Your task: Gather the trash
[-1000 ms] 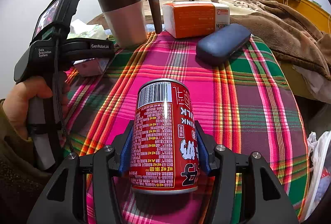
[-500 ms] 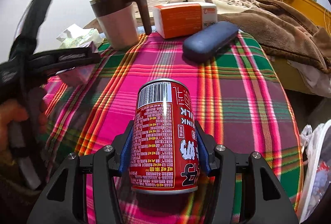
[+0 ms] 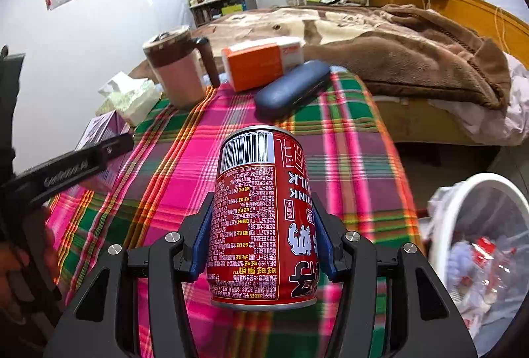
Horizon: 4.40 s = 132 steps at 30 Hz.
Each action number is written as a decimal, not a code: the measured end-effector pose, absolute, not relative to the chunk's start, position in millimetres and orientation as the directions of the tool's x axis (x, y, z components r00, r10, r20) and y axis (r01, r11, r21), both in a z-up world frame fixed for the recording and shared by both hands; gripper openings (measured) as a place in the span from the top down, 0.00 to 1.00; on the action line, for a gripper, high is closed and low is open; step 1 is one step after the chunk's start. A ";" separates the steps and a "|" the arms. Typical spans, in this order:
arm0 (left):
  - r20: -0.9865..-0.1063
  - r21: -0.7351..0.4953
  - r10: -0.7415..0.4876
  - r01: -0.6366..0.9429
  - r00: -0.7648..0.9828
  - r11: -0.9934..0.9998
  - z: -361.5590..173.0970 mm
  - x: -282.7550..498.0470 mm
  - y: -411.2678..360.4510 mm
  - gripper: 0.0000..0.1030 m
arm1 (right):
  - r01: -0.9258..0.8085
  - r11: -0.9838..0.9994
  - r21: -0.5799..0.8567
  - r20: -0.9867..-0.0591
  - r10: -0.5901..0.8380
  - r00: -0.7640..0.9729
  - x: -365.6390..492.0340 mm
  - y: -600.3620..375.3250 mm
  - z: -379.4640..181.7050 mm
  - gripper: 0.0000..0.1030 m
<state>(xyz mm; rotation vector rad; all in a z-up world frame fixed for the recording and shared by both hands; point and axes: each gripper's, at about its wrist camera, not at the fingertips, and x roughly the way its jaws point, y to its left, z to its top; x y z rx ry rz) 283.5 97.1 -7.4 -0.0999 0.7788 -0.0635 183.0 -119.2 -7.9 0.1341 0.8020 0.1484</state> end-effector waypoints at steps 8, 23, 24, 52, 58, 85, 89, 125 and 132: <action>-0.642 -0.123 -0.163 0.110 0.749 0.986 20.7 245.2 54.0 0.46 | -0.031 0.985 0.172 -0.649 0.137 0.749 153.3 -157.5 19.6 0.48; -0.589 -0.105 -0.318 0.320 0.743 0.942 49.4 193.2 -49.6 0.46 | 0.134 0.978 0.163 -0.589 -0.013 0.808 107.5 -236.4 41.2 0.48; -0.588 -0.105 -0.327 0.331 0.739 0.938 50.1 191.1 -56.3 0.46 | 0.144 0.976 0.162 -0.588 -0.021 0.809 106.7 -239.6 41.7 0.48; -0.706 -0.149 -0.479 0.553 0.521 0.820 -14.5 172.5 -219.4 0.46 | 0.246 0.957 0.155 -0.738 -0.053 0.673 102.3 -342.9 -15.1 0.48; -0.716 -0.152 -0.474 0.548 0.512 0.823 -21.0 173.8 -222.3 0.37 | 0.234 0.959 0.158 -0.757 -0.035 0.653 101.9 -346.6 -22.7 0.47; -0.611 -0.054 -0.373 0.433 0.699 0.900 14.8 105.6 -159.1 0.28 | 0.200 0.971 0.128 -0.594 -0.086 0.800 44.4 -301.4 15.5 0.32; -0.578 -0.031 -0.333 0.388 0.745 0.921 20.7 84.0 -144.5 0.28 | 0.186 0.974 0.129 -0.541 -0.089 0.837 28.7 -291.2 21.1 0.32; -0.488 0.010 -0.170 0.200 0.856 0.980 13.6 14.8 -86.1 0.28 | 0.169 0.981 0.096 -0.445 -0.110 0.889 -14.9 -247.3 12.0 0.32; -0.491 0.006 -0.168 0.196 0.855 0.981 12.5 14.1 -82.7 0.28 | 0.169 0.981 0.098 -0.449 -0.108 0.887 -15.0 -246.7 11.8 0.32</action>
